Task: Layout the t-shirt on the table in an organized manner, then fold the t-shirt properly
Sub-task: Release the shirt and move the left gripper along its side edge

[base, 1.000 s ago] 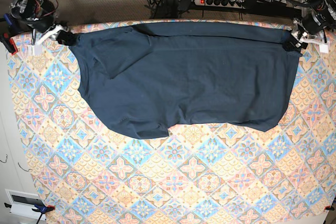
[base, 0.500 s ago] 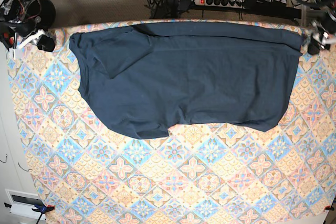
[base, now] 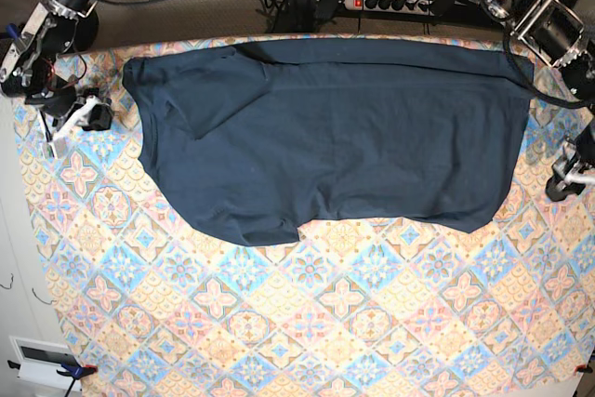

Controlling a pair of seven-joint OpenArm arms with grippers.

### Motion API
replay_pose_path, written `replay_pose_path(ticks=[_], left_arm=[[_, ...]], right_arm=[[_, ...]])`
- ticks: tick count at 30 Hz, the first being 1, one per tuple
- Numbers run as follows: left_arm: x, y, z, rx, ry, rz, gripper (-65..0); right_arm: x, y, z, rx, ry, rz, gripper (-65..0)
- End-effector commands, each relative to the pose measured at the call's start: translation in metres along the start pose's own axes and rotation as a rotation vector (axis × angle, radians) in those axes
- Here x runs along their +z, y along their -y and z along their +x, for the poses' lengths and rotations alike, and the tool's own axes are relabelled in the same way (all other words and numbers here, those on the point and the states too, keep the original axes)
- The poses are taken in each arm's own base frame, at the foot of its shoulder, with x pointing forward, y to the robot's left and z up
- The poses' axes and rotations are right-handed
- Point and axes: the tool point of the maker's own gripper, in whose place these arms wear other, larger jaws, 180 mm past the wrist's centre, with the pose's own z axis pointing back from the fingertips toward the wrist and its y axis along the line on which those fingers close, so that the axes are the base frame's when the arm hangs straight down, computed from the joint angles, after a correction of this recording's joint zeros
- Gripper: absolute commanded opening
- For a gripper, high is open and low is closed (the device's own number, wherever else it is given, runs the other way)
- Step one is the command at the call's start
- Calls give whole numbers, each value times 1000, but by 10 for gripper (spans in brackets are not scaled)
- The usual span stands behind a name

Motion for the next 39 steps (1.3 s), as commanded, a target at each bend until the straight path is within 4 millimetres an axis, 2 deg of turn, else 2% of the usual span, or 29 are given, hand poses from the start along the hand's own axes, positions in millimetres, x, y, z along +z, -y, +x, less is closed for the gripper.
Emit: replay_pose_path(ticks=[1, 6, 10, 13, 15, 17, 19, 20, 23, 27, 32, 39], left_arm=[[-1, 14, 22, -62, 52, -6, -318], [-37, 46, 25, -177, 72, 0, -318], [-73, 34, 9, -116, 29, 39, -318], [-89, 19, -12, -90, -20, 78, -318], [-98, 19, -27, -68, -35, 77, -318], [-100, 20, -33, -75, -44, 78, -319], [-106, 28, -53, -101, -101, 60, -352], [-106, 31, -61, -131, -130, 60, -392], [-98, 41, -68, -241, -130, 55, -531], [-75, 44, -70, -337, -85, 61, -623], [-59, 38, -75, -394, -75, 81, -630], [-49, 28, -50, -377, -20, 107, -630]], right_arm=[[6, 1, 26, 40, 61, -2, -488], [2, -7, 39, 61, 78, 15, -489], [2, -7, 41, 61, 82, 15, -489], [2, -6, 41, 60, 83, 14, -489], [2, -6, 41, 60, 83, 14, -489], [2, -6, 41, 60, 83, 14, -489], [2, -6, 41, 60, 83, 14, -489], [2, -7, 41, 61, 82, 15, -489], [2, -7, 41, 62, 81, 16, -489], [1, -8, 40, 62, 81, 18, -489], [1, -8, 40, 62, 79, 19, -489], [0, -8, 40, 63, 78, 20, -489]])
